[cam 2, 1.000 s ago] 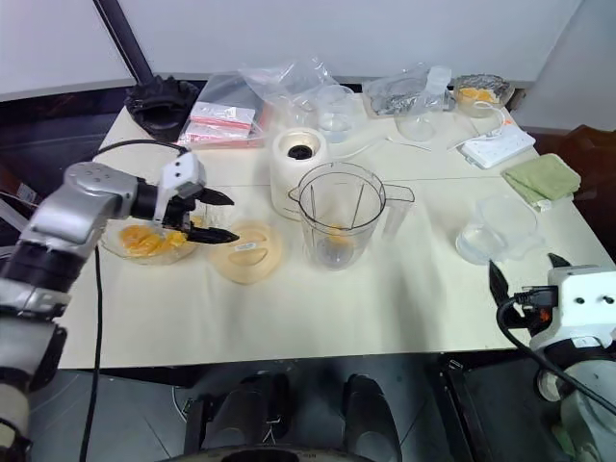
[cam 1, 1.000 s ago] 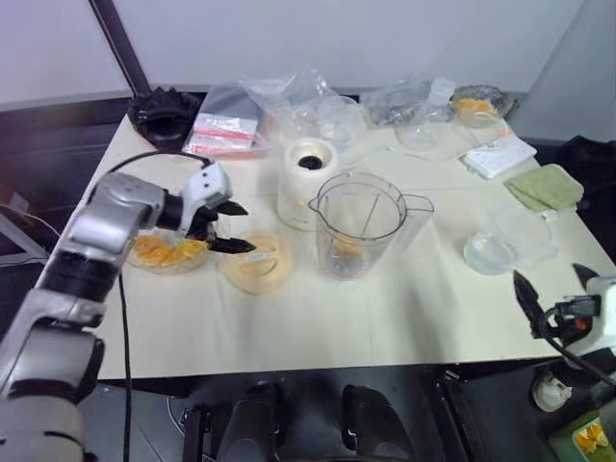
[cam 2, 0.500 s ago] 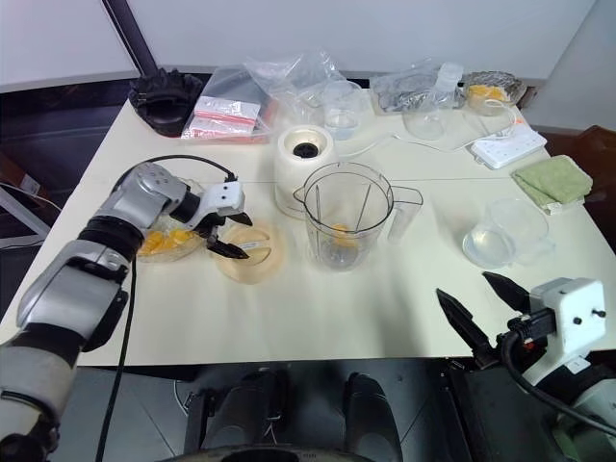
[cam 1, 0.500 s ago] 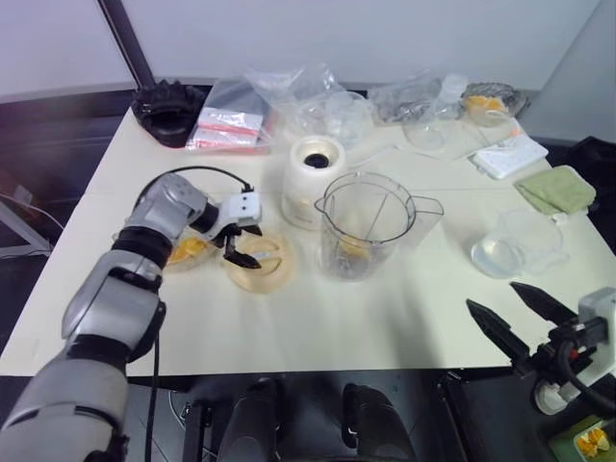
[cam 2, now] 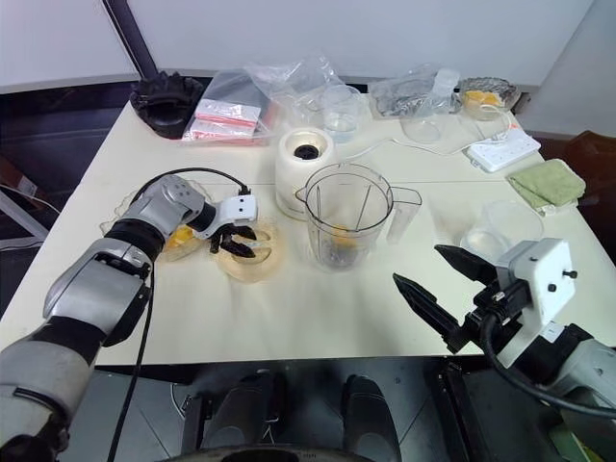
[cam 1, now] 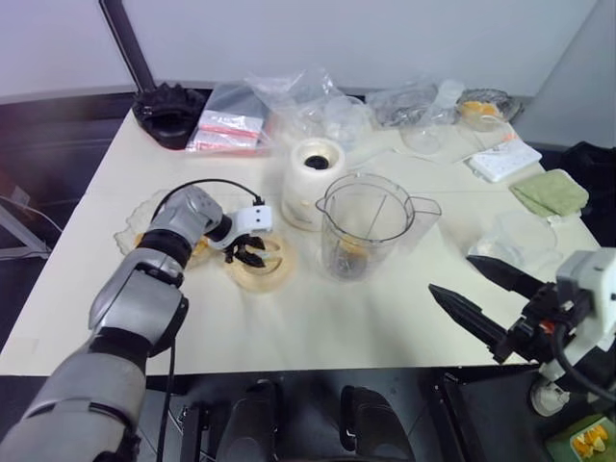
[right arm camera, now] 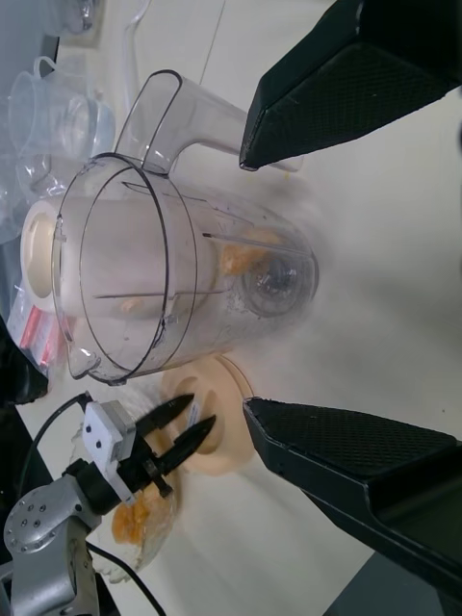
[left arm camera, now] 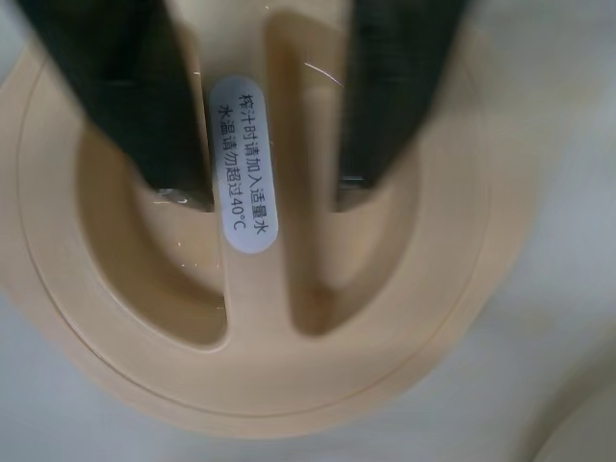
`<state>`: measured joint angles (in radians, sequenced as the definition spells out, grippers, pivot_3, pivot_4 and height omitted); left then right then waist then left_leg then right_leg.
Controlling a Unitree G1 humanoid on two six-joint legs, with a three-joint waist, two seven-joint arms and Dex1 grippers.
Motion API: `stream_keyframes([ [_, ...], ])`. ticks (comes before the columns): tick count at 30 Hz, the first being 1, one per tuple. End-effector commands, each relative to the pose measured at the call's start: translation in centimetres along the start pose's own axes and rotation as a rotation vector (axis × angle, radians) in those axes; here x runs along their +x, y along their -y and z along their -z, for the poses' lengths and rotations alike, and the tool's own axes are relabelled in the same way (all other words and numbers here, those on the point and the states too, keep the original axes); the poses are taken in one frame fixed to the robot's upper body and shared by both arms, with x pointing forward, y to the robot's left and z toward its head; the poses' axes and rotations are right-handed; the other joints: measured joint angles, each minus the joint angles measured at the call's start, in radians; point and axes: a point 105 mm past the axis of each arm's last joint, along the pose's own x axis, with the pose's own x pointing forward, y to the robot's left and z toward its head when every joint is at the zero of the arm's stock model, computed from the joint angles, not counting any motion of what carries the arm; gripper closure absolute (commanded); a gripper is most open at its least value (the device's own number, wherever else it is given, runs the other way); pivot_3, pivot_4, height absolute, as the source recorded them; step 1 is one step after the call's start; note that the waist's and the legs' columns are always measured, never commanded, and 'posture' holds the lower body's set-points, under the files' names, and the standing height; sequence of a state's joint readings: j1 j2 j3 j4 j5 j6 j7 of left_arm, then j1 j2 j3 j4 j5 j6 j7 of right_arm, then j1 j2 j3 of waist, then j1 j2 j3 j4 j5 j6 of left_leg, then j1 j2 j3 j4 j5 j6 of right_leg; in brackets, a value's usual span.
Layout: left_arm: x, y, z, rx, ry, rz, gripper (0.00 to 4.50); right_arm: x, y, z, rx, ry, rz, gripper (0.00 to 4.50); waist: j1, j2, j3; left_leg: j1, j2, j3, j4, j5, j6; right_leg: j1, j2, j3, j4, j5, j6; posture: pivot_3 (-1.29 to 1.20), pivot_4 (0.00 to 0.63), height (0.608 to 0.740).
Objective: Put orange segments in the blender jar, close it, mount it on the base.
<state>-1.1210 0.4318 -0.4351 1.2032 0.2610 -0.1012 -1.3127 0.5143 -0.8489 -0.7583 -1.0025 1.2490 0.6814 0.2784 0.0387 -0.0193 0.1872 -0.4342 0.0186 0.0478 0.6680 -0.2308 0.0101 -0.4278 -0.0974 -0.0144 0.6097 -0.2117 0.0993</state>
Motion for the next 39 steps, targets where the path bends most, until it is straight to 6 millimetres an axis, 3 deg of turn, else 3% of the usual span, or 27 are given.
stream_keyframes([
  [1, 0.1, 0.2, 0.6, -0.018, -0.009, 0.008, 4.27, 0.0, -0.4, -0.4, -0.018, 0.016, -0.018, 0.51, 0.002, 0.0, 0.0, 0.0, 0.0, 0.0, 0.0, 0.0, 0.0, 0.0, 0.0, 0.0, 0.0, 0.0, 0.0, 0.0, 0.15, 0.74],
  [6, -2.2, -0.9, -1.4, 0.023, 0.073, -0.032, 4.26, 0.4, -0.2, 0.1, -0.014, 0.002, -0.022, 0.51, 0.0, -0.001, 0.0, 0.0, 0.0, 0.0, 0.0, 0.0, 0.0, 0.0, 0.0, 0.0, 0.0, 0.0, 0.0, 0.0, 0.15, 0.74],
  [9, -5.6, -1.9, -4.5, 0.115, 0.162, -0.066, 4.26, 0.6, 0.0, 0.5, -0.003, -0.005, -0.018, 0.51, -0.001, -0.003, 0.002, -0.002, 0.001, 0.0, 0.0, 0.0, 0.0, -0.002, 0.0, 0.0, 0.0, 0.0, -0.001, 0.0, 0.15, 0.74],
  [12, -10.6, -2.8, -8.2, 0.225, 0.205, -0.133, 4.26, 0.8, 0.2, 0.9, 0.002, -0.01, -0.015, 0.51, 0.001, -0.005, 0.003, -0.008, 0.001, -0.001, 0.0, 0.0, 0.0, -0.007, 0.001, 0.0, 0.0, 0.001, -0.001, 0.0, 0.15, 0.74],
  [17, -17.4, -2.7, -12.8, 0.317, 0.231, -0.205, 4.26, 1.1, 0.5, 1.2, 0.009, -0.005, -0.008, 0.51, 0.001, -0.005, 0.003, -0.01, -0.002, 0.0, 0.0, -0.001, 0.002, -0.008, 0.001, 0.0, 0.0, 0.0, -0.001, 0.0, 0.15, 0.74],
  [20, -20.2, -3.2, -15.6, 0.346, 0.29, -0.281, 4.26, 1.4, 0.9, 1.3, 0.011, 0.01, 0.008, 0.51, 0.001, -0.006, 0.003, -0.009, -0.003, -0.001, 0.001, -0.001, 0.002, -0.007, 0.001, 0.0, 0.0, 0.0, 0.0, 0.0, 0.15, 0.74],
  [22, -21.2, -3.2, -19.0, 0.363, 0.395, -0.296, 4.26, 1.9, 1.8, 1.5, 0.006, 0.021, 0.048, 0.51, 0.001, -0.007, 0.004, -0.008, -0.003, 0.0, 0.002, -0.001, 0.002, -0.007, 0.001, 0.0, 0.0, 0.0, 0.0, 0.0, 0.15, 0.74],
  [24, -21.2, -2.8, -21.2, 0.37, 0.462, -0.259, 4.26, 2.4, 2.5, 1.7, -0.006, 0.023, 0.078, 0.51, 0.002, -0.007, 0.004, -0.01, -0.002, -0.002, 0.007, -0.001, 0.002, -0.006, 0.002, -0.001, 0.001, 0.0, 0.0, 0.0, 0.15, 0.74],
  [26, -19.7, -2.5, -22.4, 0.368, 0.478, -0.194, 4.26, 2.9, 2.7, 1.5, -0.019, 0.04, 0.089, 0.51, 0.0, -0.006, 0.004, -0.011, -0.002, -0.002, 0.009, -0.002, 0.003, -0.006, 0.002, -0.001, 0.001, 0.0, 0.0, 0.0, 0.15, 0.74],
  [31, -15.9, -2.0, -24.3, 0.328, 0.439, -0.112, 4.26, 3.9, 2.8, 0.9, -0.05, 0.068, 0.097, 0.51, -0.003, -0.006, 0.004, -0.011, -0.002, 0.0, 0.012, -0.002, 0.004, -0.006, 0.001, -0.001, 0.001, 0.0, 0.0, 0.0, 0.15, 0.74],
  [39, -10.4, 0.9, -26.4, 0.37, 0.373, 0.118, 4.26, 4.1, 2.0, 0.0, -0.083, 0.092, 0.103, 0.51, 0.001, -0.006, 0.004, -0.015, -0.003, -0.001, 0.012, -0.005, 0.008, -0.008, 0.001, -0.001, 0.002, 0.0, 0.0, 0.0, 0.15, 0.74],
])
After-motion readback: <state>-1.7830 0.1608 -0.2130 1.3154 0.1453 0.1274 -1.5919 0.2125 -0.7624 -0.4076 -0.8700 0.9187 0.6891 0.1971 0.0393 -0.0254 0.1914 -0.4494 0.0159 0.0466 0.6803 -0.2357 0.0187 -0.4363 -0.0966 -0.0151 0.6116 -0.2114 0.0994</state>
